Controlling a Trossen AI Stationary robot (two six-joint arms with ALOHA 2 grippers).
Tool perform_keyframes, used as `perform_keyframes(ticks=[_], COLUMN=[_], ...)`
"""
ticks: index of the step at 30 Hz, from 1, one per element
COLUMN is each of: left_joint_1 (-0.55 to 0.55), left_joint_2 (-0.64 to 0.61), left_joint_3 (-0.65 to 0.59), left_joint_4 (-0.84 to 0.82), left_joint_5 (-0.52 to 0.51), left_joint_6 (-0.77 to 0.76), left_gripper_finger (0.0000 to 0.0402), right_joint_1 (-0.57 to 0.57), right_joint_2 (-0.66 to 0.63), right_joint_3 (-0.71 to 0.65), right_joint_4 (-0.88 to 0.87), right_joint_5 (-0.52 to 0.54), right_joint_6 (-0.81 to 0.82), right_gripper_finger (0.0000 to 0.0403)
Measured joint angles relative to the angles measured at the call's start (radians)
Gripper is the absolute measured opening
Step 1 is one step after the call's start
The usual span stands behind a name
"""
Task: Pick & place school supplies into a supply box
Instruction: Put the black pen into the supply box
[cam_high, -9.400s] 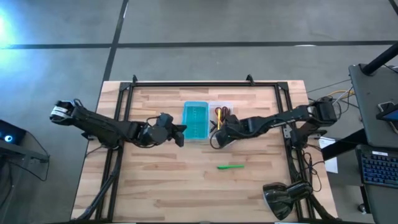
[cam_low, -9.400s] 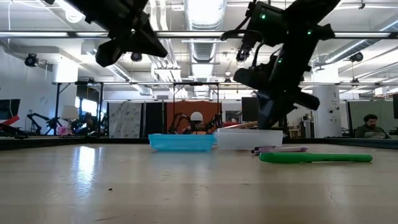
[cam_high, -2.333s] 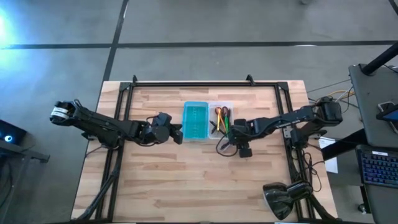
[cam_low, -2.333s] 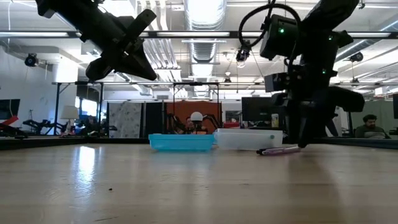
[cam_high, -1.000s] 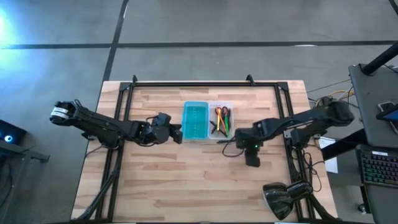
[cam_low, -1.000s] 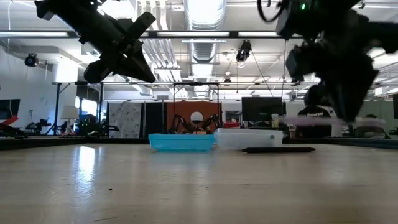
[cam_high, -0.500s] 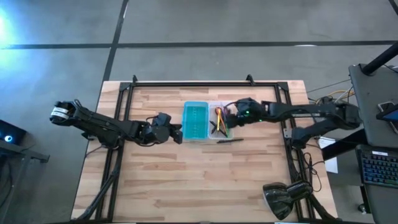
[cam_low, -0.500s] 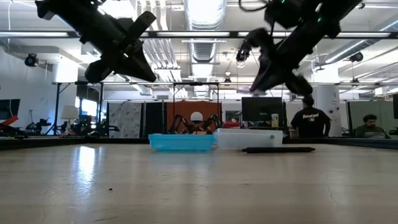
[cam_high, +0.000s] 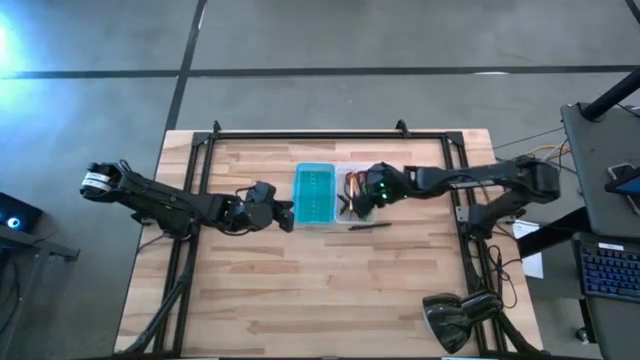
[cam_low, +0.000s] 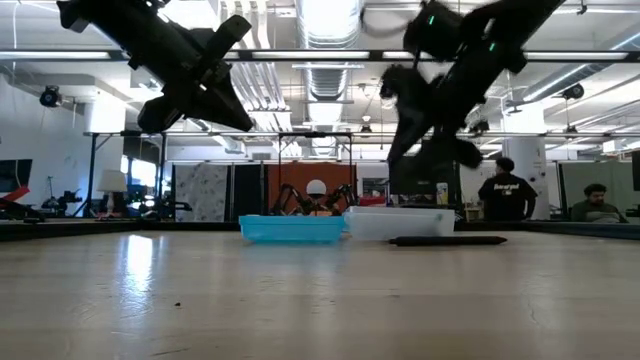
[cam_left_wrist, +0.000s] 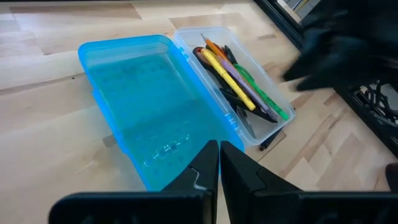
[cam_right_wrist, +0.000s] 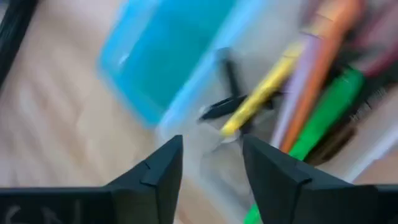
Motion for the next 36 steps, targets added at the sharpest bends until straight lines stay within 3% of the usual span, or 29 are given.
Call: perform_keyframes(ticks=[4,7,12,20,28,31,36], left_joint_1=[0.000,0.000,0.000,0.000,0.001,0.001,0.001], left_joint_2=[0.000,0.000,0.000,0.000,0.000,0.000,0.000], left_joint_3=[0.000,-0.001,-0.001,-0.001,-0.002,-0.002,-0.002], left_joint_4=[-0.003,-0.004,-0.004,-0.004,-0.003,-0.002,-0.002], left_joint_5=[0.001,0.001,-0.008,-0.009,-0.002,0.000,0.007], left_joint_6=[0.001,0.009,0.050,0.046,0.044,0.043,0.043], left_gripper_finger=[0.0000,0.0000,0.0000,0.0000,0.0000,0.0000,0.0000], right_joint_1=[0.082,0.148,0.226,0.221,0.205,0.195,0.197], right_joint_2=[-0.106,-0.147,-0.113,0.054,0.171,0.199,0.207], right_joint_3=[0.023,0.007,-0.053,-0.062,-0.057,-0.055,-0.054], right_joint_4=[-0.229,-0.401,-0.389,-0.322,-0.282,-0.281,-0.277], right_joint_5=[0.045,0.066,0.062,0.162,0.134,0.073,0.057], right_joint_6=[-0.328,-0.480,-0.618,-0.642,-0.671,-0.670,-0.666], right_gripper_finger=[0.0177,0.0179,0.0180,0.0180,0.0172,0.0148,0.0071])
